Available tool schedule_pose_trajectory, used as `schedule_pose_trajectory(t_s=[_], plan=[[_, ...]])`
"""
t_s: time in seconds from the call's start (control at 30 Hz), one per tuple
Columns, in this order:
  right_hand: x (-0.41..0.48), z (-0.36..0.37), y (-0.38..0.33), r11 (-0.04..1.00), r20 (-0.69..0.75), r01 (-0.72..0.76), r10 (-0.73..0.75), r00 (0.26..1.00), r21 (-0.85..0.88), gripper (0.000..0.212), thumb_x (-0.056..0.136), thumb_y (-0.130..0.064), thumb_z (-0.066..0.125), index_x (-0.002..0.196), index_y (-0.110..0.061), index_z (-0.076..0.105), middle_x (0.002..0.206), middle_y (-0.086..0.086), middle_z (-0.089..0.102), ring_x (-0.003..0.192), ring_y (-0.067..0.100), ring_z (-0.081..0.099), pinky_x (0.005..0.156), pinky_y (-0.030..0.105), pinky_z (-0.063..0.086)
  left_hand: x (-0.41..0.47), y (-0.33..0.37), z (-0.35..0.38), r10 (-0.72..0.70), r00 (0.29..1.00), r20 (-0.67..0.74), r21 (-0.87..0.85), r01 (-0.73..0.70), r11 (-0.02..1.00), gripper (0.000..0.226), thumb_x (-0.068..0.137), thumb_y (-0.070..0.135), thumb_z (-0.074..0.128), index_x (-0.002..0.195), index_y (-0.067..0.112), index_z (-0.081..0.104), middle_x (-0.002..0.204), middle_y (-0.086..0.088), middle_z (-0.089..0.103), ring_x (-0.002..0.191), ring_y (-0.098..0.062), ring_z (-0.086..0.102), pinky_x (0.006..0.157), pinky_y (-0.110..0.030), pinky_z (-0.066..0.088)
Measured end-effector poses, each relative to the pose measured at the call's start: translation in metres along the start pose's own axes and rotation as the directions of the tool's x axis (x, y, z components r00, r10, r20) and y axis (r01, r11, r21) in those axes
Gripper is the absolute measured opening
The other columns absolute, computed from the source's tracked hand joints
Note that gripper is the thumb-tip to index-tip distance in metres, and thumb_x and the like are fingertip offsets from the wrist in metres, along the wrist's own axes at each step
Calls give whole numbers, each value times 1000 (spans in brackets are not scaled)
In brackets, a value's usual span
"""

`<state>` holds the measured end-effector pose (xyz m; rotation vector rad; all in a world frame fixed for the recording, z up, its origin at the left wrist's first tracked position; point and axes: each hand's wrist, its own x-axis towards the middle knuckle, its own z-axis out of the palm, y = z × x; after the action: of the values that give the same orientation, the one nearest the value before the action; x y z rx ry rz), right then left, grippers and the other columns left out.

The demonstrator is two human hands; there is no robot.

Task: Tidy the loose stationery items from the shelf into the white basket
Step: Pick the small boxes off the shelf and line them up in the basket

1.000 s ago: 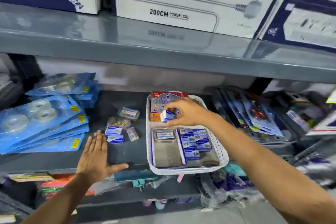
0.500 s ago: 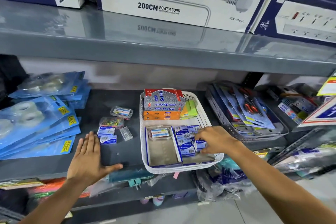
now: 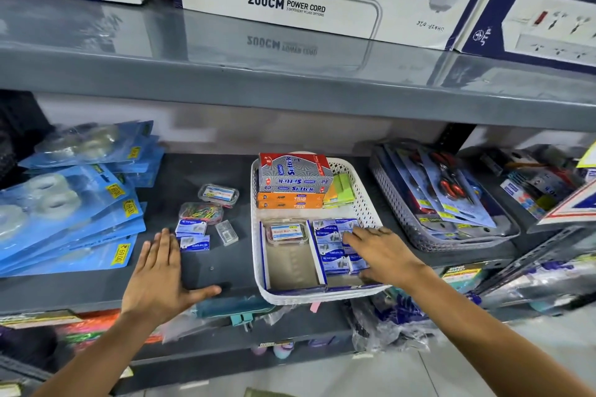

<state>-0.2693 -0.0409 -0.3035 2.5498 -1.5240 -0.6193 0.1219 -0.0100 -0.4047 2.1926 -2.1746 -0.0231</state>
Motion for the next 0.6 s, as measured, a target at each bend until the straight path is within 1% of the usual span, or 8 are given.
schedule_pose_trajectory(t_s=[0.07, 0.2, 0.27, 0.33, 0.4, 0.5, 0.6], plan=[[2, -2, 1, 1000, -23, -17, 17, 1000, -25, 78, 72, -39, 74, 136, -19, 33, 133, 1, 46, 122, 23, 49, 102, 38, 39, 0, 0, 1, -2, 1000, -1, -5, 2, 1000, 146, 51, 103, 15, 149, -5, 14, 157, -21, 15, 147, -30, 12, 119, -39, -1], [4, 1, 0, 999, -13, -8, 7, 1000, -41, 77, 76, -38, 70, 139, -18, 31, 138, 3, 45, 126, 24, 46, 104, 39, 36, 0, 1, 1, -5, 1000, 8, -18, 5, 1000, 147, 50, 104, 14, 150, -4, 10, 159, -19, 10, 148, -28, 7, 119, -38, -3], [4, 3, 1, 1000, -1, -5, 5, 1000, -19, 79, 77, -41, 68, 142, -20, 28, 142, 2, 43, 129, 23, 43, 107, 39, 34, 0, 1, -1, -12, 1000, 19, -34, 12, 999, 147, 50, 104, 15, 150, -4, 9, 159, -19, 9, 148, -28, 6, 119, -38, -3], [4, 3, 4, 999, 3, 0, 0, 1000, 36, 83, 76, -52, 65, 143, -23, 28, 144, -2, 41, 132, 20, 41, 109, 37, 31, -2, 2, -6, -24, 999, 33, -75, 26, 997, 148, 49, 104, 18, 150, -4, 5, 159, -19, 4, 148, -28, 2, 119, -37, -4], [3, -1, 8, 996, -6, 3, -2, 1000, 87, 83, 73, -64, 61, 141, -27, 31, 144, -5, 41, 131, 17, 42, 108, 33, 30, -3, 6, -11, -25, 998, 56, -96, 31, 995, 148, 48, 103, 20, 149, -2, -4, 159, -18, -5, 148, -28, -5, 117, -35, -8], [13, -21, 5, 996, -75, 24, -18, 997, 89, 74, 75, -65, 57, 137, -29, 38, 140, -8, 42, 129, 15, 43, 106, 31, 29, -4, 6, -15, -39, 995, 86, -97, 48, 994, 152, 42, 104, 16, 148, 0, -13, 158, -17, -15, 147, -27, -12, 116, -33, -11], [33, -49, -9, 987, -180, 48, -20, 983, 156, 54, 82, -57, 58, 126, -28, 50, 136, -8, 44, 125, 15, 47, 102, 29, 35, -3, 1, -17, -30, 994, 104, -113, 42, 993, 154, 35, 104, 11, 148, 2, -17, 158, -13, -20, 146, -25, -16, 117, -33, -11]])
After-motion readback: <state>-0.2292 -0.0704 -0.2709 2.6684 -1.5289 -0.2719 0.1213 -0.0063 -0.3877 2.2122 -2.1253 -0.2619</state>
